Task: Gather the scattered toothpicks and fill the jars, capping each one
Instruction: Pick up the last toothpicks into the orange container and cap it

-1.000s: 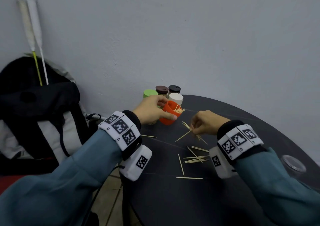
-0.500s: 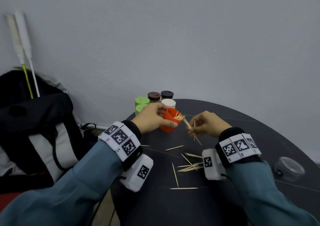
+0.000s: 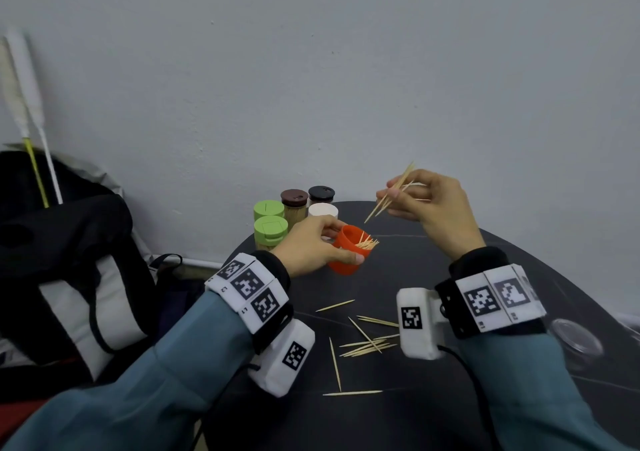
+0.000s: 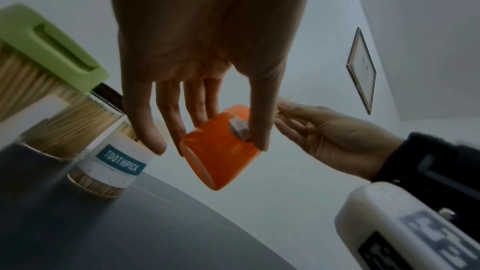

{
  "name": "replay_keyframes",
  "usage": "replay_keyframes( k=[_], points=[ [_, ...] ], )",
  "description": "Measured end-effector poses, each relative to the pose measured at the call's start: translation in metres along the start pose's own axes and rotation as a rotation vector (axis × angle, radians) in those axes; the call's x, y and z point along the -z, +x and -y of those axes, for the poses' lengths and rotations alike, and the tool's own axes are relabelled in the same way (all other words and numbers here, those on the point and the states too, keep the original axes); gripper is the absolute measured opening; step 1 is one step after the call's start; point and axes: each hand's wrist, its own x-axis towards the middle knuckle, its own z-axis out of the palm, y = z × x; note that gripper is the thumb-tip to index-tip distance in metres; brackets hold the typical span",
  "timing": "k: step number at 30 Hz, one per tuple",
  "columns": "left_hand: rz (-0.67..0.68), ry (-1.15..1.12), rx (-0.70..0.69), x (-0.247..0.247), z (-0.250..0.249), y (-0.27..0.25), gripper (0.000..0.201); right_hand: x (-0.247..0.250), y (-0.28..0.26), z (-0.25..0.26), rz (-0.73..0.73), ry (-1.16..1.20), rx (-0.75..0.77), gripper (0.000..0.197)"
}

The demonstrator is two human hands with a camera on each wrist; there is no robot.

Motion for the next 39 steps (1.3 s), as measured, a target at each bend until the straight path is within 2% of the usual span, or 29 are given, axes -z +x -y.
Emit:
replay_keyframes(
  k=[6, 9, 13, 17, 21, 27, 32, 39],
  points=[
    [-0.012, -0.071, -0.003, -0.008, -0.004, 0.003, 0.046, -0.008, 0.000, -0.008, 0.235, -0.225, -0.057, 0.010],
    [-0.011, -0.105, -0.001, -0.008, -0.005, 0.004, 0.045, -0.004, 0.000, -0.009, 0.229, -0.186, -0.064, 0.018],
    [-0.008, -0.107, 0.018, -0.006, -0.003, 0.004, 0.051, 0.004, 0.000, -0.009, 0.233, -0.233, -0.020, 0.015],
    [-0.018, -0.111, 0.014, -0.005, 0.000, 0.005, 0.050, 0.007, -0.001, -0.011, 0.330, -0.365, -0.053, 0.013],
    [-0.057, -0.076, -0.018, -0.003, 0.002, 0.006, 0.047, 0.004, -0.002, -0.013, 0.437, -0.380, -0.123, 0.016],
    [-0.072, 0.046, -0.085, 0.001, 0.003, 0.001, 0.051, 0.000, -0.002, -0.019, 0.386, -0.367, -0.084, 0.006],
    [-0.133, 0.176, -0.187, 0.004, 0.002, -0.004, 0.053, -0.001, -0.003, -0.018, 0.429, -0.356, -0.063, 0.007],
    [-0.123, 0.190, -0.179, 0.003, 0.000, -0.004, 0.053, -0.003, -0.003, -0.019, 0.384, -0.402, 0.008, 0.012]
  ],
)
